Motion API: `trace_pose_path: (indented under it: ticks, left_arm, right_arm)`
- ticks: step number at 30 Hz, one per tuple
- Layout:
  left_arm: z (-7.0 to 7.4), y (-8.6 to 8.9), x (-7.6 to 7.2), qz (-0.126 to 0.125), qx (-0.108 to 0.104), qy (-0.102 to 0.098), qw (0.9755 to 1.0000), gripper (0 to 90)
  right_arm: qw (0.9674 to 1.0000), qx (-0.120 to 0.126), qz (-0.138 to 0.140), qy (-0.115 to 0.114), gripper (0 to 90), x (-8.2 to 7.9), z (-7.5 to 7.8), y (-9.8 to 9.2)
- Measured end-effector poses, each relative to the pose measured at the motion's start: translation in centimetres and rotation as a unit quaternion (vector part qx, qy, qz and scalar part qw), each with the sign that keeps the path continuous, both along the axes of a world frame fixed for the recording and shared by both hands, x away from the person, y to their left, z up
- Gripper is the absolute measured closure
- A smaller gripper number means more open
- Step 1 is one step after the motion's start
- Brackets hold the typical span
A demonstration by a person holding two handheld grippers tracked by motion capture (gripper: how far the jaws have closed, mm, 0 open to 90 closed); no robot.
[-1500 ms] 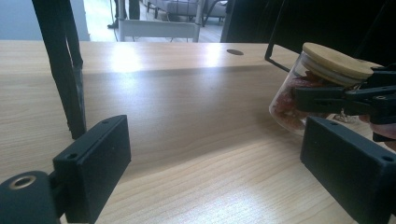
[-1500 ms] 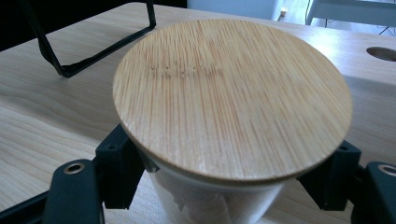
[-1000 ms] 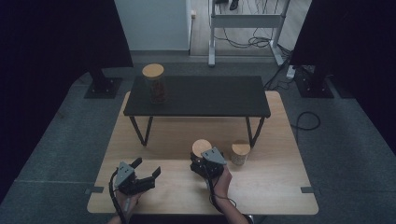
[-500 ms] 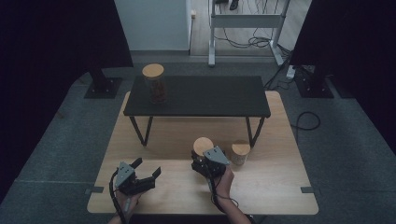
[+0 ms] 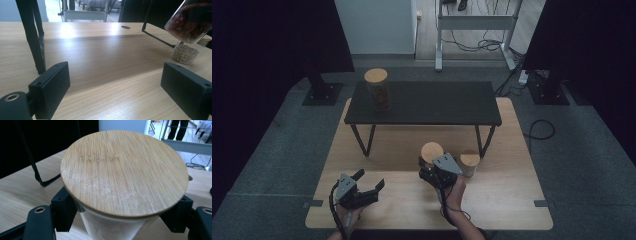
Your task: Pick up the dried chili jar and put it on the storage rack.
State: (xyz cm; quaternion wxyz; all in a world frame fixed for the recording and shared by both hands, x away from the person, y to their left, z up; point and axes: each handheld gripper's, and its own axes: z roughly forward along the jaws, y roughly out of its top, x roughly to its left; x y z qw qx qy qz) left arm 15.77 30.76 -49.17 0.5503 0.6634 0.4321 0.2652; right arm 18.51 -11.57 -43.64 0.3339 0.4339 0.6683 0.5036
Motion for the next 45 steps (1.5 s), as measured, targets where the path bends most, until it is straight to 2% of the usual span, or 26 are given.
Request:
trace_pose_path:
  ticks: [16,45]
  left_arm:
    - [0.0,0.0,0.0,0.0,0.001,0.001,1.0,8.3]
    - [0.0,0.0,0.1,0.002,0.003,0.002,1.0,8.2]
  right_arm:
    - [0.9998,0.012,0.0,-0.019,25.8,-0.5,1.4,-0.4]
    - [0.9986,0.014,-0.011,-0.049,25.8,-0.7,3.7,-0.8]
